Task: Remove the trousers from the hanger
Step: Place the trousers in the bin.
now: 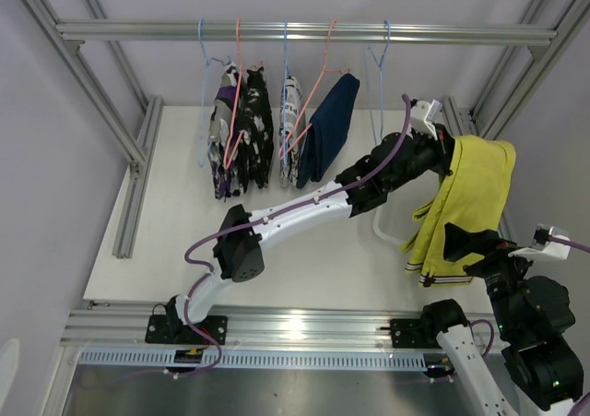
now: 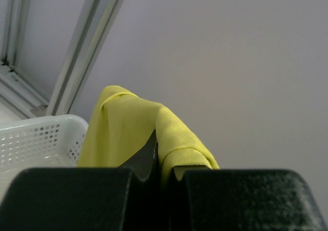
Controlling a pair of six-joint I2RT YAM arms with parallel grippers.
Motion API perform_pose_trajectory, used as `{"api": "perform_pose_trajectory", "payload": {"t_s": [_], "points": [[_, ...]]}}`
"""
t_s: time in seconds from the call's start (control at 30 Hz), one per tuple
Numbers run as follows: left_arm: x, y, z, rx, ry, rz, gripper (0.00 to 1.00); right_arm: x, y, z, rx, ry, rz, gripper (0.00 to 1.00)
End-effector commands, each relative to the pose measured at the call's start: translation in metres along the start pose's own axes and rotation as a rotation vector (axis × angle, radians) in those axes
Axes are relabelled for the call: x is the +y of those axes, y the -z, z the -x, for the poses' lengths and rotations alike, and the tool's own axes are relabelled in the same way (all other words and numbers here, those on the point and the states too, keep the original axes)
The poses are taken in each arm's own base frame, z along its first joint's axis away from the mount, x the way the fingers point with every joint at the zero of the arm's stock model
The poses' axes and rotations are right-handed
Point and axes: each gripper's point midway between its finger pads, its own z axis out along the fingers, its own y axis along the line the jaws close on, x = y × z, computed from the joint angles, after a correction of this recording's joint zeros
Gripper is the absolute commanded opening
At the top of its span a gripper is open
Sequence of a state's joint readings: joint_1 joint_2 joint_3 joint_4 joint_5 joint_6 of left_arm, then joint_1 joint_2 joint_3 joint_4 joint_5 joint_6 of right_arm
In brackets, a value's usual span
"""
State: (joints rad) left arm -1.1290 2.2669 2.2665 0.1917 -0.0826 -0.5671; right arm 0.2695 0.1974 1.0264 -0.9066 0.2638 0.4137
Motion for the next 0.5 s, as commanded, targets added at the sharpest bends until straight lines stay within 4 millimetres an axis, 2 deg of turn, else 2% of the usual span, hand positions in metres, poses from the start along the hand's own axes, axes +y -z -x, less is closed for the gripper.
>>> {"api": "perform_pose_trajectory", "payload": {"t_s": [0.0,0.07,0.13,0.2,0.23,0.27,0.3,0.33,0.47], "points": [[-0.006,0.002,0.071,-0.190,0.093,-0.003,0.07,0.007,-0.004,0.007,-0.023,0.000,0.029,0.99],[0.010,0.000,0.061,-0.162,0.120,0.050,0.07,0.006,-0.005,0.003,-0.014,0.000,0.024,0.99],[0.027,-0.002,0.055,-0.163,0.132,0.111,0.23,0.005,-0.007,-0.001,-0.006,-0.004,0.021,0.99],[0.043,-0.002,0.047,-0.151,0.129,0.173,0.33,0.007,-0.009,-0.004,0.005,-0.004,0.032,0.99],[0.057,-0.001,0.047,-0.168,0.133,0.235,0.42,0.007,-0.009,-0.005,0.007,-0.005,0.033,0.99],[0.065,0.000,0.046,-0.171,0.143,0.276,0.54,0.006,-0.011,-0.008,0.015,-0.006,0.032,0.99],[0.079,0.003,0.036,-0.147,0.145,0.327,0.96,0.007,-0.011,-0.009,0.019,-0.005,0.034,0.99],[0.089,0.003,0.035,-0.153,0.158,0.361,0.99,0.007,-0.012,-0.011,0.024,-0.005,0.038,0.99],[0.106,0.005,0.024,-0.112,0.156,0.406,0.99,0.009,-0.015,-0.014,0.031,0.001,0.045,1.00]]}}
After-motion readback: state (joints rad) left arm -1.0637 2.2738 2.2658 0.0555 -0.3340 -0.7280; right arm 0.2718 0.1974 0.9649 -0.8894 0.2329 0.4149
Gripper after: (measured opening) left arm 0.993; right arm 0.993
